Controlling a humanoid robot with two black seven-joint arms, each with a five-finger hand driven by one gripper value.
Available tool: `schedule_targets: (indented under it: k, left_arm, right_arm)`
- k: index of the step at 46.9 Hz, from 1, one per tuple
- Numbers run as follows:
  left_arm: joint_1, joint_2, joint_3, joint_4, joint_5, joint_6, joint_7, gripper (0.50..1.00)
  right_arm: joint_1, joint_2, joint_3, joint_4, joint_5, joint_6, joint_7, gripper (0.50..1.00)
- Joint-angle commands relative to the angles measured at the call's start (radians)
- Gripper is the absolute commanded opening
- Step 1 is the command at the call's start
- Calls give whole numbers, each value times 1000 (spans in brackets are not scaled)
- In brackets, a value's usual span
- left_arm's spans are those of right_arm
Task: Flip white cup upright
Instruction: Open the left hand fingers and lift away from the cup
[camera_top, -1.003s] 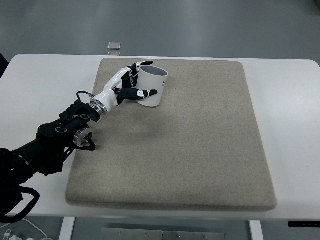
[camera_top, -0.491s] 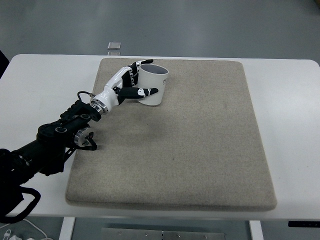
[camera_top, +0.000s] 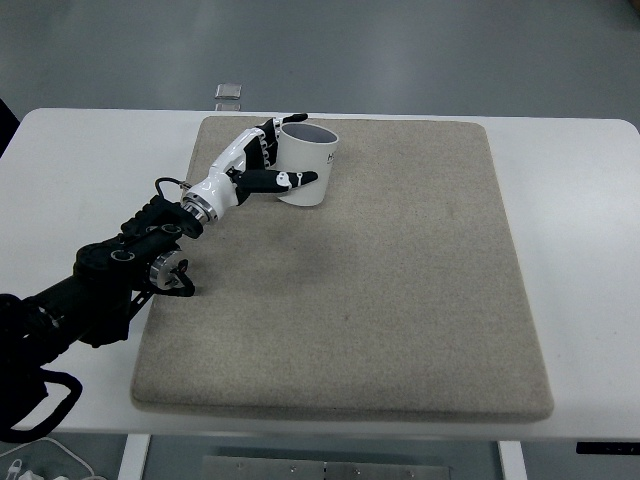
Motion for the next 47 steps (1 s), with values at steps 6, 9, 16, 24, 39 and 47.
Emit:
schedule_targets:
  k: [6, 9, 16, 24, 39, 47]
  left_arm:
    - [-1, 0, 0, 0, 3, 1, 0, 936]
    - [-1, 0, 0, -2, 2, 1, 0, 964]
    - [-6, 0, -2, -3, 2, 1, 0, 994]
    - [-10, 0, -5, -3, 2, 1, 0, 994]
    - [-16, 0, -11, -5, 0, 1, 0, 994]
    - [-27, 8, -31, -37, 0, -1, 0, 994]
  right_arm:
    - [0, 0, 0, 0, 0, 0, 0, 930]
    - [0, 0, 0, 1, 0, 0, 0, 930]
    - [0, 0, 0, 0, 0, 0, 0, 930]
    - [0, 0, 0, 1, 0, 0, 0, 930]
    - [-1, 0, 0, 1, 0, 0, 0, 930]
    - [-3, 0, 0, 1, 0, 0, 0, 930]
